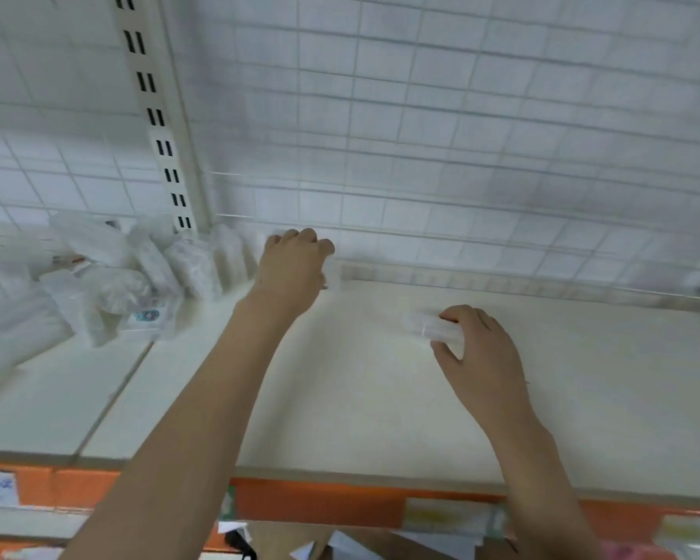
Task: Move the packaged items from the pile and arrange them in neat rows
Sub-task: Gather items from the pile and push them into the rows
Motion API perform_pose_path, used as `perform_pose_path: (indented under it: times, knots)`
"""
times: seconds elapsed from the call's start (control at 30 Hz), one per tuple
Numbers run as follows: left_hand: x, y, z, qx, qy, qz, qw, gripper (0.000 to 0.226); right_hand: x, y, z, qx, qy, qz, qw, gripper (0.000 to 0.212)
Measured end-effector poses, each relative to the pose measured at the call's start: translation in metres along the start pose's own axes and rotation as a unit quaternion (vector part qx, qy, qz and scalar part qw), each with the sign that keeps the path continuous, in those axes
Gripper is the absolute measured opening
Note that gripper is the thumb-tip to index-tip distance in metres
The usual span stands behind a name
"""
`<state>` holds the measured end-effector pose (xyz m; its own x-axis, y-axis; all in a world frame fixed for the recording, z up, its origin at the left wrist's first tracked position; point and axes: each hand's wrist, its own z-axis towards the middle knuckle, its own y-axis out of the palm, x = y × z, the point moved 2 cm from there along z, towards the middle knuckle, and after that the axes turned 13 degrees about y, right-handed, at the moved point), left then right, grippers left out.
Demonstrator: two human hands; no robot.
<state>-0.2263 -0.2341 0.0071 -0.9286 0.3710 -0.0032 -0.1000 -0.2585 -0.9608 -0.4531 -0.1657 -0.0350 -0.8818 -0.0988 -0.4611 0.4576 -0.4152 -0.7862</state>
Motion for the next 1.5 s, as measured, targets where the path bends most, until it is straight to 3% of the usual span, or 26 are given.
perform_pose_path:
  times: [0.23,0.4,0.53,0.73,1.1,1.27,1.5]
  knots:
    - [0.19,0.014,-0.005,0.102,-0.018,-0.184,0.977,0.054,0.126,-0.081,-0.005,0.012,0.0,0.014,1.0,0.031]
    - [0.31,0.034,0.01,0.121,0.009,-0.234,0.964,0.045,0.221,-0.134,-0.01,0.003,0.043,0.02,0.999,0.03]
    - [0.358,0.038,0.016,0.133,0.004,-0.287,0.949,0.049,0.264,-0.152,-0.012,-0.006,0.051,0.022,0.998,0.03]
    - [0.38,0.05,0.027,0.079,-0.02,-0.357,0.931,0.094,0.291,-0.165,-0.01,0.008,0.05,0.03,0.998,0.031]
    - [0.445,0.059,0.073,0.148,-0.003,-0.321,0.935,0.083,0.362,-0.213,0.002,0.092,0.002,0.07,0.993,0.054]
    - [0.522,0.061,0.103,0.19,-0.004,-0.198,0.962,0.082,0.429,-0.259,0.013,0.11,-0.043,0.102,0.988,0.041]
    - [0.654,0.062,0.129,0.197,-0.042,-0.191,0.961,0.076,0.537,-0.328,0.017,0.078,-0.052,0.103,0.99,0.031]
